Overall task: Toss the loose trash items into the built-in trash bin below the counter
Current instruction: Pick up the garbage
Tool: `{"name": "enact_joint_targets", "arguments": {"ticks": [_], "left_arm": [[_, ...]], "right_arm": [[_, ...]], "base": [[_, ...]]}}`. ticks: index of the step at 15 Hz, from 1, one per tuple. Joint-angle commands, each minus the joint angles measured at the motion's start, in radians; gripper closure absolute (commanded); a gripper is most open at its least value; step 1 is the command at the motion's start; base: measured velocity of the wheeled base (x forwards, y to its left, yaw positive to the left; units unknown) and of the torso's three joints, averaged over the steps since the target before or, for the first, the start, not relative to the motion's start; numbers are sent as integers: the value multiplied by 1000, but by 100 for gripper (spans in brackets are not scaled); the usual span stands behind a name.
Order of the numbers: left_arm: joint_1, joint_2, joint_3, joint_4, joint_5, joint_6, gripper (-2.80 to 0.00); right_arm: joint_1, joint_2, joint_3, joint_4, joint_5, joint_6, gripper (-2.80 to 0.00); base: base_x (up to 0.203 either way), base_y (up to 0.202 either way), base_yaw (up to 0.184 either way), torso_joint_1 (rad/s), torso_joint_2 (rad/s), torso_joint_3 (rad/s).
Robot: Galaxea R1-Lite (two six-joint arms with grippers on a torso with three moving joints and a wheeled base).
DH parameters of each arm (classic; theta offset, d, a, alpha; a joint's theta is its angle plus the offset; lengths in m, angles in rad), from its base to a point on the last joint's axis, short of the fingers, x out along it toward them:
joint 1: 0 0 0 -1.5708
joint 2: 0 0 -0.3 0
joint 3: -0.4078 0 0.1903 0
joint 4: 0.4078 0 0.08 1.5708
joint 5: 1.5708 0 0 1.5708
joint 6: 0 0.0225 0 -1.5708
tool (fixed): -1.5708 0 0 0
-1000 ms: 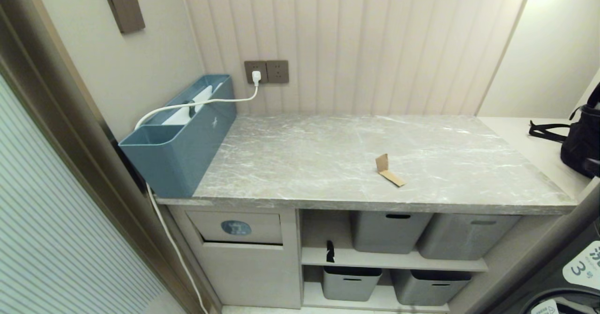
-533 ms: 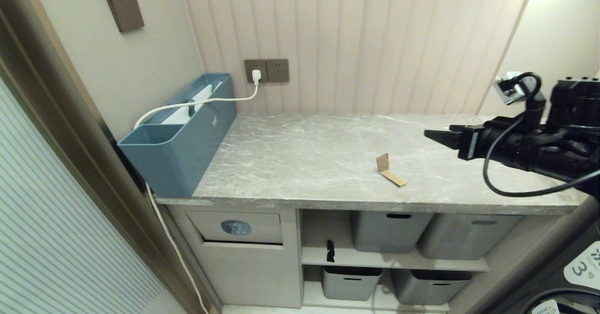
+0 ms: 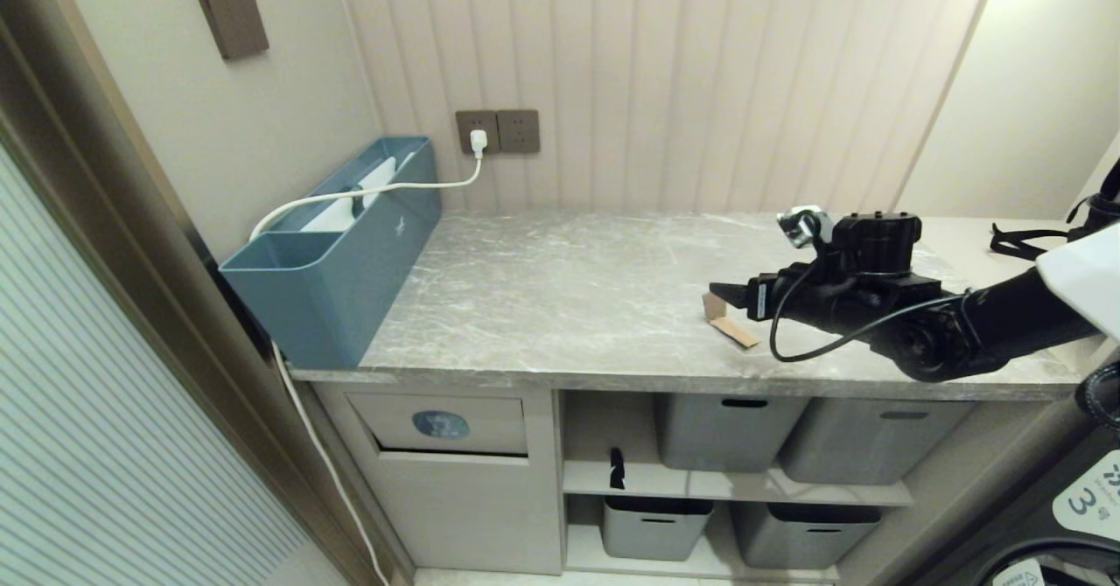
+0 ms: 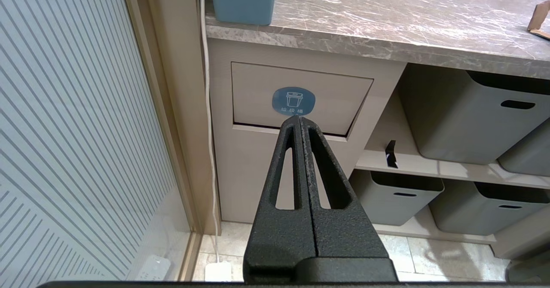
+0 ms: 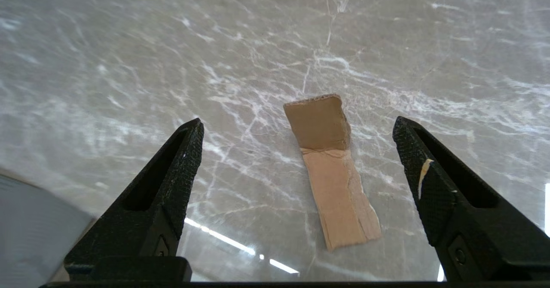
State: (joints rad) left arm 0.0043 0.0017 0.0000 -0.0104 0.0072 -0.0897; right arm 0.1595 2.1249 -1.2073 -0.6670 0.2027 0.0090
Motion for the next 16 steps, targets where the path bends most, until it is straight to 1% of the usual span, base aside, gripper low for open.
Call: {"name": "enact_joint_targets", "arguments": {"ticks": [1,3,9,11,12,14,16], "left_arm": [[0,1,3,0,0,-1,0],[0,1,3,0,0,-1,0],[0,1,3,0,0,-1,0],[0,1,3,0,0,-1,0],[0,1,3,0,0,-1,0],[0,1,3,0,0,-1,0],[0,1,3,0,0,-1,0]], "right_arm": [[6,90,-19,-18,-11,-9,-280],[14,141,-44,-42,-43,-31,-280],[21,237,-226,-39,-54,-38,-280],[20,261,-253,-37,-115,-41,-280],[20,269,-264,-32,-132,-50,-280],[21,283,-284,-19,-140,-76,-280],[20,293,-299,-5,-141,-85,-280]], "base": [[0,0,0,0,0,0],[0,0,0,0,0,0],[0,0,0,0,0,0],[0,0,0,0,0,0],[0,0,0,0,0,0],[0,0,0,0,0,0],[0,0,0,0,0,0]]}}
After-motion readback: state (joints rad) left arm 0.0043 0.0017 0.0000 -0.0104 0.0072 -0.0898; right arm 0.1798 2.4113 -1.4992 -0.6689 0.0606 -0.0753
